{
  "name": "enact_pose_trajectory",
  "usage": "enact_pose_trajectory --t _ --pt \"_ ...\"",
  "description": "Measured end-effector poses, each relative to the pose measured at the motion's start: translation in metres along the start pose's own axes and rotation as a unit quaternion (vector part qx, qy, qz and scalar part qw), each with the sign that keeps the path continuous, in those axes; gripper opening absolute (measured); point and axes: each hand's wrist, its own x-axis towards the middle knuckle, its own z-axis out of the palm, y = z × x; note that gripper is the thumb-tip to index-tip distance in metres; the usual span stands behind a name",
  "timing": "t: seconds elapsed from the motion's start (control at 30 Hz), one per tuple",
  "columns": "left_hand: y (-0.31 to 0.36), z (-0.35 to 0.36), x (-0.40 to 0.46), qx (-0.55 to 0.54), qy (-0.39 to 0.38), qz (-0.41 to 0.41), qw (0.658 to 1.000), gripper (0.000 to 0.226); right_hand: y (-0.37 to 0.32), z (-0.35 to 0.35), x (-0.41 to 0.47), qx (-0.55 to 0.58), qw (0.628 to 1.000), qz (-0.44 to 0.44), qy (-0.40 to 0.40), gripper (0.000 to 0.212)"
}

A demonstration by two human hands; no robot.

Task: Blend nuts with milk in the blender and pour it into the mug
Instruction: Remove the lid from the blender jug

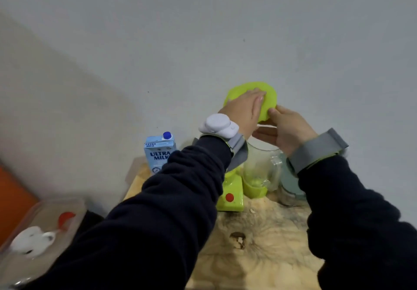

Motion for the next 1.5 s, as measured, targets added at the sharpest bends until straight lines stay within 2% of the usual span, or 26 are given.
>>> enact_pose_trajectory --t 0.2,0.33,0.4,0.53,0.77,0.87,1.0,1.13,1.27,1.5 --pt "-0.066 0.005 -0.06 0.04 -0.099 -0.073 0.992 0.044 0.076 0.043 -0.001 0.044 0.992 0.117 -0.017 0.021" --pt "-0.101 0.017 -0.101 0.101 -0.172 -0.129 0.971 0.045 0.134 0.066 -0.006 0.044 0.981 0.189 -0.022 0.044" --pt "-0.113 0.024 -0.122 0.125 -0.22 -0.145 0.957 0.047 0.162 0.074 -0.011 0.03 0.976 0.216 -0.013 0.049" --pt "-0.128 0.044 -0.161 0.154 -0.286 -0.161 0.932 0.051 0.207 0.08 -0.023 0.032 0.964 0.264 0.013 0.049" --pt "-0.142 0.074 -0.193 0.137 -0.329 -0.149 0.923 0.053 0.256 0.069 -0.029 0.054 0.944 0.317 0.076 0.058" --pt "-0.148 0.083 -0.199 0.143 -0.346 -0.147 0.916 0.054 0.265 0.065 -0.03 0.053 0.945 0.317 0.064 0.064" --pt "-0.148 0.082 -0.202 0.147 -0.367 -0.166 0.903 0.052 0.269 0.063 -0.032 0.023 0.944 0.324 0.064 0.06" --pt "-0.142 0.077 -0.196 0.137 -0.373 -0.154 0.904 0.053 0.26 0.052 -0.036 -0.083 0.945 0.313 0.047 0.052" --pt "-0.132 0.08 -0.179 0.135 -0.359 -0.134 0.914 0.053 0.242 0.032 -0.042 -0.114 0.938 0.312 0.094 0.04" --pt "-0.094 0.101 -0.145 0.125 -0.349 -0.093 0.924 0.052 0.202 -0.033 -0.057 -0.162 0.941 0.262 0.14 0.036"
